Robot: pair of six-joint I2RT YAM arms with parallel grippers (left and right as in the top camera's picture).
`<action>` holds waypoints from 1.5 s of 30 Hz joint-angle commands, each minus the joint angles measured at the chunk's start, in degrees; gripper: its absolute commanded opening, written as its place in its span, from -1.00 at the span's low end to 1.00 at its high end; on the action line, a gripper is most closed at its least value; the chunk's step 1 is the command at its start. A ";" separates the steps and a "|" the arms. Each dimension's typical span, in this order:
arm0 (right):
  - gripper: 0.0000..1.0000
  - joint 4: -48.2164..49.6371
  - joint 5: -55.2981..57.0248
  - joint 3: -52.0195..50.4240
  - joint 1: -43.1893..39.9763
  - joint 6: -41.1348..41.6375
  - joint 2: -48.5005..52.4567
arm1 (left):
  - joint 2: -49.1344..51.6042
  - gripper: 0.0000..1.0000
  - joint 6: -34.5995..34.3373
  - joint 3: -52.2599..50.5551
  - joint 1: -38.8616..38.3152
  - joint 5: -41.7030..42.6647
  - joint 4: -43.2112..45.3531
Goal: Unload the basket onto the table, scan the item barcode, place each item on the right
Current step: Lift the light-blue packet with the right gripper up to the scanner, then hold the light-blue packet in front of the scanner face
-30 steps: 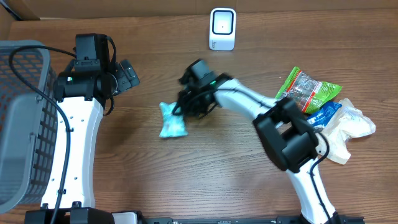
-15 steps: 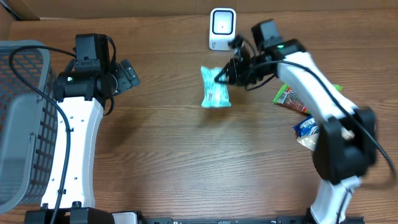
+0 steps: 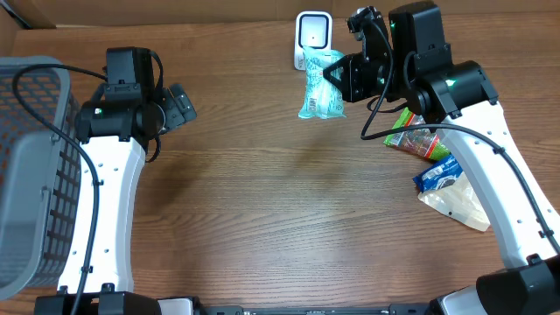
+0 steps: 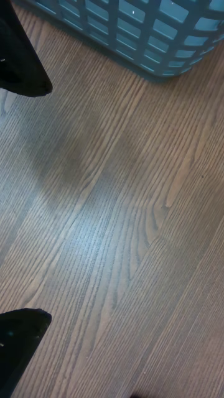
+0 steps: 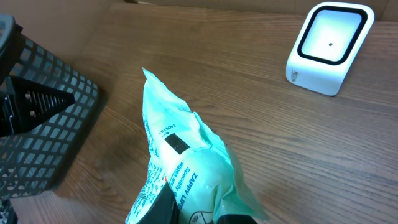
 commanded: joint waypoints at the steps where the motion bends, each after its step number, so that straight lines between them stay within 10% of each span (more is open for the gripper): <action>1: -0.92 1.49 0.59 0.37 -0.15 -0.42 -0.20 | -0.11 1.00 -0.61 1.40 -0.07 -0.35 0.09; 13: -0.92 17.94 33.03 0.35 5.81 -0.87 9.22 | -0.11 1.00 -0.61 1.40 -0.07 -0.35 0.09; 19: -0.92 39.41 46.23 0.35 7.48 -22.88 19.30 | -0.11 0.99 -0.61 1.40 -0.07 -0.35 0.09; 36: -0.92 84.65 38.29 0.37 4.96 -72.81 40.02 | -0.11 1.00 -0.61 1.40 -0.07 -0.35 0.09; 45: -0.92 87.62 29.75 0.37 2.05 -76.94 41.42 | -0.13 1.00 -0.59 1.40 -0.07 -0.35 0.09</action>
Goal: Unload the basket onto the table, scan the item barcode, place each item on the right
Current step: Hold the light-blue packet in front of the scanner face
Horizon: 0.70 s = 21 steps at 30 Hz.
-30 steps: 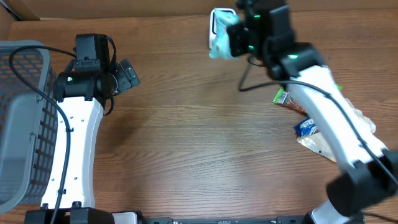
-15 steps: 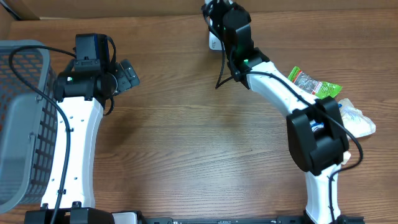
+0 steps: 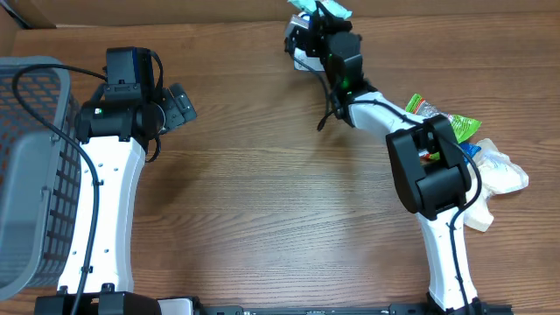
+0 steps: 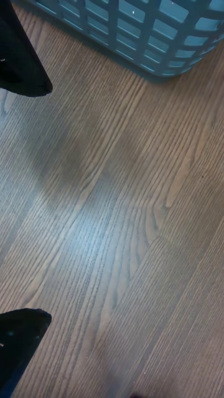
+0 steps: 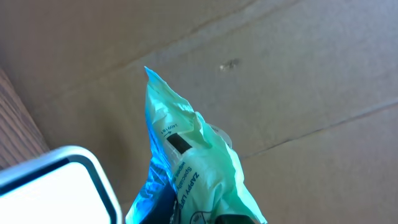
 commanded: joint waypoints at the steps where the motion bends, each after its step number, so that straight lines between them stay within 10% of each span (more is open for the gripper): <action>1: -0.92 1.55 -4.09 0.74 -0.52 -1.75 -0.72 | -0.11 1.00 -0.61 1.38 -0.07 -0.35 0.09; 21: -0.92 1.05 -9.92 0.74 0.72 -1.73 -0.70 | -0.11 1.00 -0.59 1.38 -0.07 -0.35 0.09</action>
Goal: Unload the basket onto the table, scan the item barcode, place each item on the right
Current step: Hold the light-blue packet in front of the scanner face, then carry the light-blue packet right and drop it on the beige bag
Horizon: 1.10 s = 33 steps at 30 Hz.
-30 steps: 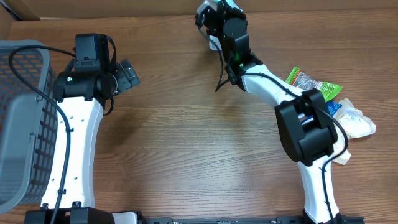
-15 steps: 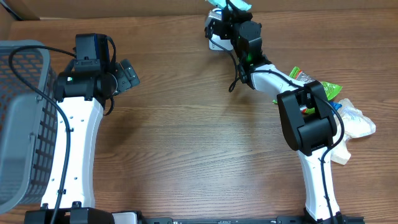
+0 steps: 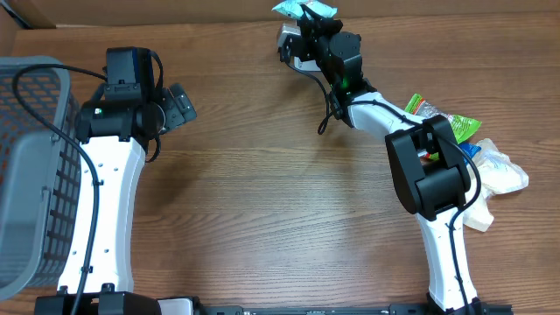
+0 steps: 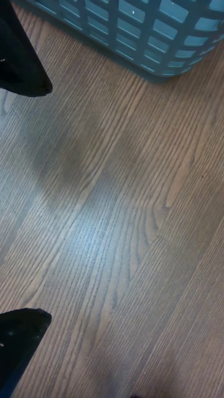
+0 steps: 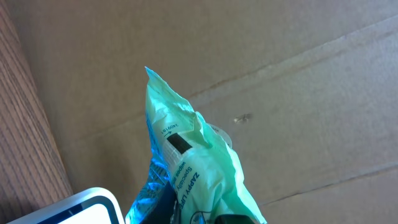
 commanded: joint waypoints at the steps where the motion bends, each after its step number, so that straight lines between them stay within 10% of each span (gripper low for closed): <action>1: -0.92 0.35 -0.68 0.72 0.15 -0.17 -0.70 | -0.11 1.00 -0.61 1.38 -0.07 -0.33 0.09; 25: -0.92 0.26 -0.81 0.72 0.63 2.01 -3.28 | -0.13 0.99 -0.61 1.38 -0.07 -0.33 0.09; 33: -0.92 -20.65 2.32 0.72 2.23 13.09 -15.58 | -0.13 0.99 -0.61 1.38 -0.07 -0.33 0.09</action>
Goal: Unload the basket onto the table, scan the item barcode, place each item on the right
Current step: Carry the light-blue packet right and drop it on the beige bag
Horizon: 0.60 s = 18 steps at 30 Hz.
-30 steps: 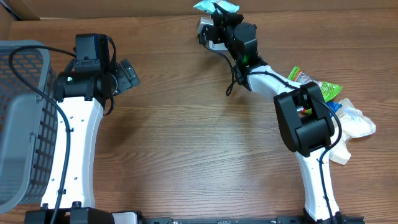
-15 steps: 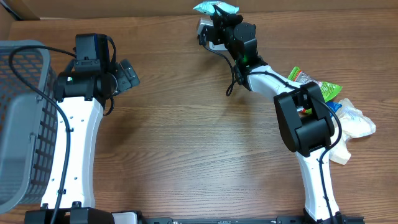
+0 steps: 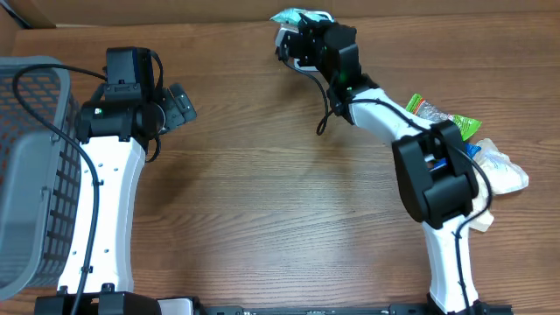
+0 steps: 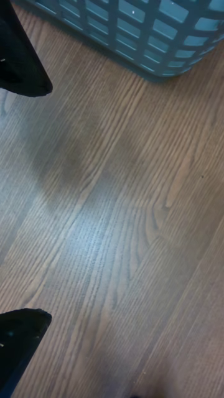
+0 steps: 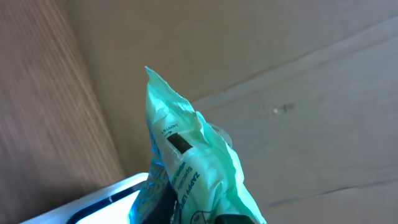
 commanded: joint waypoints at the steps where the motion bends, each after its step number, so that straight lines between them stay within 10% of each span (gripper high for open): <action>1: -0.92 -6.54 2.73 0.79 1.33 8.83 -11.41 | -0.13 0.99 -0.61 1.38 -0.07 -0.33 0.15; 5: -0.92 -22.25 3.23 0.79 3.02 23.63 -19.12 | -0.11 1.00 -0.59 1.38 -0.07 -0.33 0.15; 9: -0.92 -42.64 3.21 0.79 5.18 62.10 -25.83 | -0.11 0.99 -0.61 1.38 -0.07 -0.33 0.15; 18: -0.93 -83.01 2.32 0.79 1.60 88.67 -28.48 | -0.13 0.99 -0.61 1.38 -0.07 -0.33 0.15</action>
